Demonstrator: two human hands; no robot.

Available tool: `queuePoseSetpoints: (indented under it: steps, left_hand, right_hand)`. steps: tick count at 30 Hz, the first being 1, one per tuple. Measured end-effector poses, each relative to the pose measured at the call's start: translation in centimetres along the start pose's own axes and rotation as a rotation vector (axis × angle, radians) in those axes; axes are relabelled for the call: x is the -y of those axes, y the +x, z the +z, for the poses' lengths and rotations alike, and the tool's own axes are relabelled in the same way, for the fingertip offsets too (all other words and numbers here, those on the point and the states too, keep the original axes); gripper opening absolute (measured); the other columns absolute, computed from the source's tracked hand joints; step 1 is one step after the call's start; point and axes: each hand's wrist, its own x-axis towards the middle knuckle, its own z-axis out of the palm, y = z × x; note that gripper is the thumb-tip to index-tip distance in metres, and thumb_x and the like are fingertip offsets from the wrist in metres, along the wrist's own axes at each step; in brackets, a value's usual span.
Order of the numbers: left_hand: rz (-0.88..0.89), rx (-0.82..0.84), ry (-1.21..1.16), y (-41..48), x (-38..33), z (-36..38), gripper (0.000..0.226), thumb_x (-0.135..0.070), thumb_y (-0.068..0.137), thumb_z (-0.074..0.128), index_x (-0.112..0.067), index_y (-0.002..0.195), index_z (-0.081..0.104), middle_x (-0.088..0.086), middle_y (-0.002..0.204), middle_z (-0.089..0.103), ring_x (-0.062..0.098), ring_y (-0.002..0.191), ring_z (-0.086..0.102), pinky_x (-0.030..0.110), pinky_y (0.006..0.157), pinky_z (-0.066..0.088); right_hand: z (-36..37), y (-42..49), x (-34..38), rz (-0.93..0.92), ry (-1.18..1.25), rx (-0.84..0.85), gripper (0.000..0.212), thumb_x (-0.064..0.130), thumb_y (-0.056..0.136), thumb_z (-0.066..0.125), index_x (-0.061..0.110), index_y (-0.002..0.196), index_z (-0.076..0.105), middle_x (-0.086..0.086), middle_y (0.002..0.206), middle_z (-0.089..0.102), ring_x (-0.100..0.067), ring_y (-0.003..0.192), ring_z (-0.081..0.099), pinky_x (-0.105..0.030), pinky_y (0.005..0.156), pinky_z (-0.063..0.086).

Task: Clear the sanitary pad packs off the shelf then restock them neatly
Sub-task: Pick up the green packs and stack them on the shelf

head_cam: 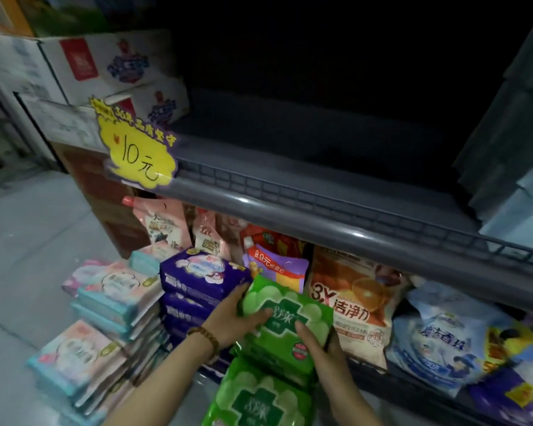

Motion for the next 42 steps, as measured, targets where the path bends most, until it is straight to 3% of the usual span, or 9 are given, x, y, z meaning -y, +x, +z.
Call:
queuePoseSetpoints:
  steps: [2,5,12,19,23,29,34,38,42]
  left_hand:
    - [-0.096,0.079,0.032,0.6,0.8,-0.2,0.052,-0.032,0.08,0.073,-0.021,0.124,0.049,-0.006,0.11,0.065,0.01,0.097,0.065,0.028,0.084,0.056]
    - [-0.173,0.156,0.009,1.3,1.8,-0.9,0.071,-0.052,0.067,0.078,-0.023,0.124,0.048,-0.007,0.112,0.066,0.009,0.099,0.065,0.029,0.089,0.054]
    - [-0.379,0.252,-0.333,2.1,4.2,-1.0,0.111,-0.055,0.029,0.091,-0.018,0.127,0.053,0.007,0.121,0.066,0.028,0.115,0.058,0.042,0.1,0.043]
    - [-0.362,0.33,-0.487,0.5,2.9,0.3,0.067,-0.041,0.062,0.08,-0.01,0.118,0.061,0.012,0.104,0.072,0.025,0.087,0.072,0.03,0.067,0.055]
    - [-0.189,0.335,-0.391,-1.2,1.6,0.1,0.1,-0.057,0.04,0.087,-0.022,0.126,0.052,0.002,0.116,0.069,0.021,0.108,0.064,0.035,0.089,0.05]
    - [0.128,0.358,-0.195,-6.6,-4.3,0.2,0.097,-0.071,0.049,0.077,-0.038,0.133,0.041,-0.014,0.125,0.062,0.01,0.118,0.057,0.041,0.108,0.038]
    - [0.455,0.251,-0.133,-10.9,-11.6,-0.5,0.081,-0.06,0.048,0.078,-0.049,0.118,0.04,-0.033,0.099,0.065,-0.016,0.092,0.06,0.004,0.072,0.046]
    - [0.689,0.226,-0.124,-10.0,-17.5,-1.0,0.086,-0.056,0.049,0.082,-0.052,0.123,0.038,-0.03,0.109,0.064,-0.003,0.1,0.064,0.014,0.075,0.052]
    - [0.874,0.226,-0.128,-6.2,-22.5,-1.0,0.099,-0.023,0.07,0.083,-0.06,0.134,0.016,-0.023,0.124,0.059,0.001,0.111,0.06,0.02,0.082,0.053]
  right_hand:
    - [-0.2,0.7,-0.8,0.038,-0.103,-0.06,0.078,0.061,0.061,0.079,0.032,0.128,0.05,0.0,0.141,0.048,-0.022,0.129,0.044,-0.044,0.108,0.039]
    - [-1.0,1.6,-1.7,0.154,-0.253,-0.085,0.113,0.083,0.041,0.071,0.033,0.138,0.045,-0.001,0.149,0.037,-0.027,0.139,0.029,-0.044,0.116,0.027]
    - [-0.6,1.3,-1.0,0.363,0.188,0.124,0.088,0.045,0.054,0.089,0.026,0.131,0.051,-0.007,0.113,0.07,-0.026,0.1,0.068,-0.041,0.084,0.055]
    - [0.1,0.0,-0.8,0.246,0.285,0.028,0.08,0.038,0.057,0.083,0.026,0.128,0.05,-0.009,0.11,0.07,-0.027,0.097,0.067,-0.043,0.082,0.055]
    - [-0.9,-2.9,0.0,0.081,0.283,0.049,0.092,0.05,0.053,0.089,0.034,0.133,0.047,-0.001,0.12,0.068,-0.025,0.109,0.065,-0.049,0.1,0.047]
    - [-2.5,-9.2,5.1,-0.274,0.155,-0.008,0.084,0.051,0.055,0.083,0.033,0.13,0.047,0.006,0.111,0.071,-0.018,0.104,0.067,-0.042,0.093,0.052]
    - [-3.9,-13.4,11.6,-0.485,0.04,-0.003,0.113,0.056,0.032,0.09,0.034,0.133,0.044,0.006,0.11,0.072,-0.018,0.099,0.07,-0.031,0.074,0.059]
    - [-4.8,-13.2,18.2,-0.679,-0.103,-0.026,0.09,0.037,0.051,0.082,0.03,0.131,0.042,0.013,0.103,0.072,-0.002,0.089,0.069,-0.015,0.063,0.053]
    - [-5.9,-10.0,24.2,-0.843,-0.301,-0.044,0.114,0.045,0.047,0.08,0.03,0.145,0.023,0.019,0.11,0.067,0.003,0.1,0.065,-0.013,0.072,0.052]
